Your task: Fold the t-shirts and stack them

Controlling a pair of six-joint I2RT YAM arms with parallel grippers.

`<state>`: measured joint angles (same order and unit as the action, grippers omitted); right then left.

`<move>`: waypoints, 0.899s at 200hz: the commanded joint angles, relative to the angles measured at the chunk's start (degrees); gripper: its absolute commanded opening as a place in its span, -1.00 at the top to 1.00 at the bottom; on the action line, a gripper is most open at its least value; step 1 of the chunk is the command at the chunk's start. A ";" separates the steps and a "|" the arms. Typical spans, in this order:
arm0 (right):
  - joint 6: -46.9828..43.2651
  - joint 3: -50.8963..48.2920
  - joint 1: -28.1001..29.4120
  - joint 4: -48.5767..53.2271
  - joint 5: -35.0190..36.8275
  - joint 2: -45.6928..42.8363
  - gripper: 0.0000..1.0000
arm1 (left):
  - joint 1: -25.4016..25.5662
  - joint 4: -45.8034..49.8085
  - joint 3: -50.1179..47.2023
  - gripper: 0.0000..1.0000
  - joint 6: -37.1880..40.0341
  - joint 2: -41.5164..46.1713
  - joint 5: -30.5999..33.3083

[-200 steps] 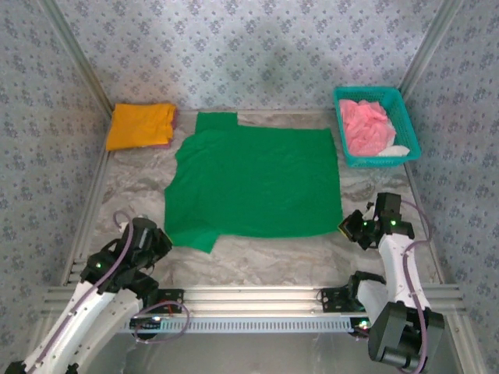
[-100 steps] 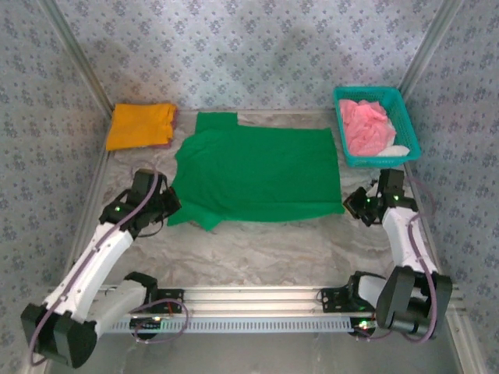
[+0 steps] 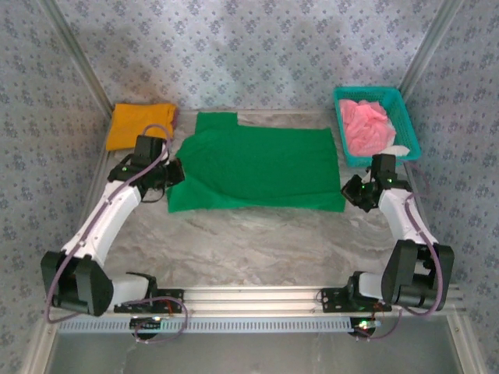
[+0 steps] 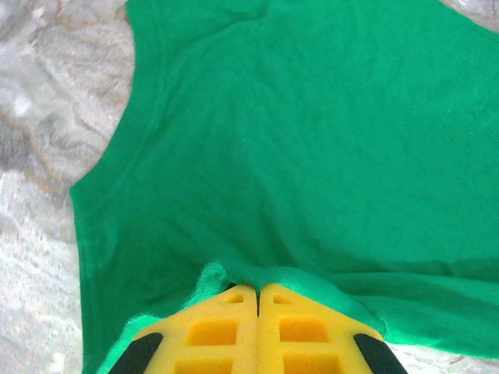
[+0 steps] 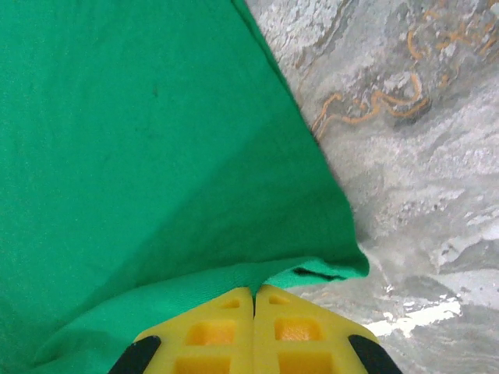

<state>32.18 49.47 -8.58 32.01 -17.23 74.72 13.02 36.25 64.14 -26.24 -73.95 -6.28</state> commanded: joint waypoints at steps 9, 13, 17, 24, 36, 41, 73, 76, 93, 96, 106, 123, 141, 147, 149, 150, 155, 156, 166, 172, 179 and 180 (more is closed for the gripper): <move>-2.36 3.77 0.31 -0.48 2.51 3.31 1.00 | -0.93 1.36 7.30 1.00 8.15 -4.22 -2.18; -2.48 4.14 0.40 -0.48 2.55 3.66 1.00 | -1.02 1.58 8.11 1.00 8.73 -4.79 -2.24; -2.61 4.65 0.48 -0.38 2.56 4.15 1.00 | -1.06 1.90 8.86 1.00 9.42 -5.51 -2.35; -2.95 5.40 0.80 0.01 2.48 4.99 1.00 | -1.23 2.32 10.28 1.00 10.61 -6.62 -2.59; -3.31 6.27 1.22 0.48 2.26 6.08 1.00 | -1.58 4.48 12.89 1.00 12.04 -8.42 -2.97; -3.39 6.44 1.30 0.66 2.13 6.24 1.00 | -1.67 5.22 14.16 1.00 12.48 -8.97 -3.27; -4.17 6.03 1.82 0.38 0.47 4.40 1.00 | -1.80 6.17 14.62 1.00 13.41 -7.19 -2.57; -4.22 5.98 1.81 0.42 0.44 3.92 1.00 | -1.85 6.37 14.41 1.00 13.41 -6.83 -2.32; -4.37 6.25 1.83 0.30 0.50 1.67 1.00 | -2.20 6.73 12.89 1.00 13.62 -4.64 -1.72; -4.21 6.49 1.82 0.25 0.54 1.50 1.00 | -2.28 6.69 12.74 1.00 13.66 -4.29 -1.58; -3.81 7.66 1.91 0.49 0.61 1.44 1.00 | -2.59 6.28 12.44 1.00 14.04 -3.41 -1.53; -4.44 9.96 2.31 1.68 -0.15 2.79 1.00 | -2.81 8.03 14.90 1.00 14.99 -4.13 -1.70; -6.15 10.97 2.58 2.17 -0.34 3.59 1.00 | -2.81 10.20 17.28 1.00 15.32 -4.29 -1.97; -6.25 11.03 2.66 2.16 -0.33 3.43 1.00 | -2.81 10.08 16.98 1.00 15.13 -3.65 -2.13; -6.26 11.05 2.59 2.17 -0.34 3.35 1.00 | -2.77 10.00 16.83 1.00 15.02 -3.37 -2.15; -6.26 11.07 2.55 2.13 -0.34 3.30 1.00 | -2.80 9.95 16.78 1.00 14.96 -3.29 -2.15; -6.30 11.15 2.59 2.17 -0.13 3.26 1.00 | -2.78 10.03 16.48 1.00 14.83 -2.78 -2.09; -6.28 11.20 2.55 2.17 -0.10 3.25 1.00 | -2.80 10.01 16.38 1.00 14.78 -2.69 -2.03; -6.39 11.65 2.60 4.06 0.34 3.15 1.00 | -2.82 10.89 16.19 1.00 14.66 -1.96 -1.90; -6.43 11.66 2.60 4.39 0.58 2.84 1.00 | -2.82 11.70 16.28 1.00 14.52 -1.62 -1.89; -6.36 11.45 2.57 4.55 0.94 2.37 1.00 | -2.82 12.43 16.22 1.00 14.46 -1.30 -1.89; -6.35 11.40 2.63 4.55 1.00 2.32 1.00 | -2.82 12.48 16.21 1.00 14.46 -1.29 -1.93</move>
<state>27.33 59.44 -6.17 32.93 -17.10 77.67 10.50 44.99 79.05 -12.45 -78.06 -8.19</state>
